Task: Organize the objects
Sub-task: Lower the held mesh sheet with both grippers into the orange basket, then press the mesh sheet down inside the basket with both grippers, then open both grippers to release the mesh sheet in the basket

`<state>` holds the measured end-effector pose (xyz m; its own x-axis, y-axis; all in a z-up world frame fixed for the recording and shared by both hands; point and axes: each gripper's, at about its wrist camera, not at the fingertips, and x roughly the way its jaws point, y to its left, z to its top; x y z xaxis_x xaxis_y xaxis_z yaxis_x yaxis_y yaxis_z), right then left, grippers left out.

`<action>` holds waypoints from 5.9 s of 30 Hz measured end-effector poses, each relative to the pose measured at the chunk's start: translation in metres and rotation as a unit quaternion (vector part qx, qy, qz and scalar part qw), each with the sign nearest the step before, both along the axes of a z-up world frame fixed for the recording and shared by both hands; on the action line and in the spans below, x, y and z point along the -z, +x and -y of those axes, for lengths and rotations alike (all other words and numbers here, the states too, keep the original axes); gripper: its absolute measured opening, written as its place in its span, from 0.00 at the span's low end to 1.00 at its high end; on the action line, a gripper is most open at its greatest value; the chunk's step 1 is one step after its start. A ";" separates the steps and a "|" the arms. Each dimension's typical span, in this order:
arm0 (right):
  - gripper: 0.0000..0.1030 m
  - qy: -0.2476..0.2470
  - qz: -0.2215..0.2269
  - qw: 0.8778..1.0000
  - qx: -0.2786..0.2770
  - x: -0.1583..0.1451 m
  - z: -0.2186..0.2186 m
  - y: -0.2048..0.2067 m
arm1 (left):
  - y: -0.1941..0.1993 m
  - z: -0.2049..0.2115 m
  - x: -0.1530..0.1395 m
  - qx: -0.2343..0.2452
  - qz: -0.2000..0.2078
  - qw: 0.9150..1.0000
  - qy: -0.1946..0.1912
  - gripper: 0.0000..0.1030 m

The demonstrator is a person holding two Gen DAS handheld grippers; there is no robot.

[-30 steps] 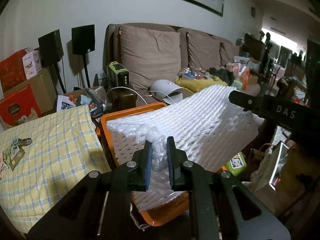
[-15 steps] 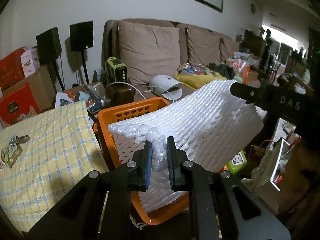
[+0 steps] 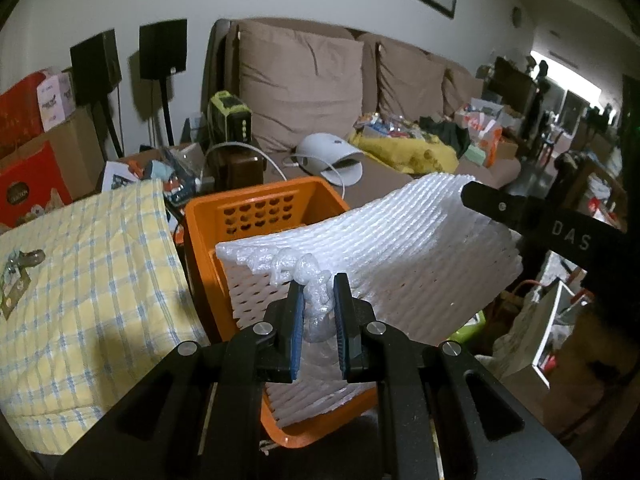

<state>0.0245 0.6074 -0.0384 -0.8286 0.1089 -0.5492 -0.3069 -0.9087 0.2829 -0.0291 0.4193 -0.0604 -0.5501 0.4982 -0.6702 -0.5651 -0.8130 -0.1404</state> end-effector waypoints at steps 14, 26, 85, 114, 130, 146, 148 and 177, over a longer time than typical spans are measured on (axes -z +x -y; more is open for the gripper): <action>0.09 0.007 0.022 1.000 -0.001 0.008 0.003 -0.006 | -0.005 0.001 0.010 -0.005 0.014 1.000 0.001 0.13; 0.09 0.003 0.064 0.998 0.012 0.028 -0.003 -0.015 | -0.011 -0.006 0.019 0.000 0.015 1.000 -0.012 0.13; 0.09 0.015 0.103 0.993 0.049 0.083 -0.030 -0.022 | -0.018 -0.056 0.094 0.023 0.011 0.998 -0.052 0.13; 0.09 0.043 0.158 0.986 0.043 0.117 -0.023 -0.048 | -0.034 -0.057 0.130 -0.003 0.034 0.999 -0.035 0.13; 0.09 0.054 0.188 0.980 0.039 0.132 -0.020 -0.052 | -0.035 -0.057 0.134 -0.003 0.033 0.999 -0.040 0.13; 0.11 0.023 0.194 0.980 0.032 0.137 -0.025 -0.050 | -0.046 -0.051 0.137 -0.009 0.051 0.999 -0.014 0.13; 0.11 0.004 0.187 0.982 0.031 0.136 -0.030 -0.048 | -0.051 -0.050 0.137 -0.011 0.062 0.998 -0.005 0.13; 0.17 -0.023 0.154 0.988 -0.005 0.128 -0.023 -0.053 | -0.060 -0.022 0.122 -0.051 0.080 0.995 -0.009 0.38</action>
<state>-0.0284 0.6302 -0.1659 -0.6228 0.0708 -0.7791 -0.3763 -0.9002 0.2191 -0.0891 0.4413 -0.1821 -0.4820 0.4330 -0.7617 -0.4512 -0.8679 -0.2079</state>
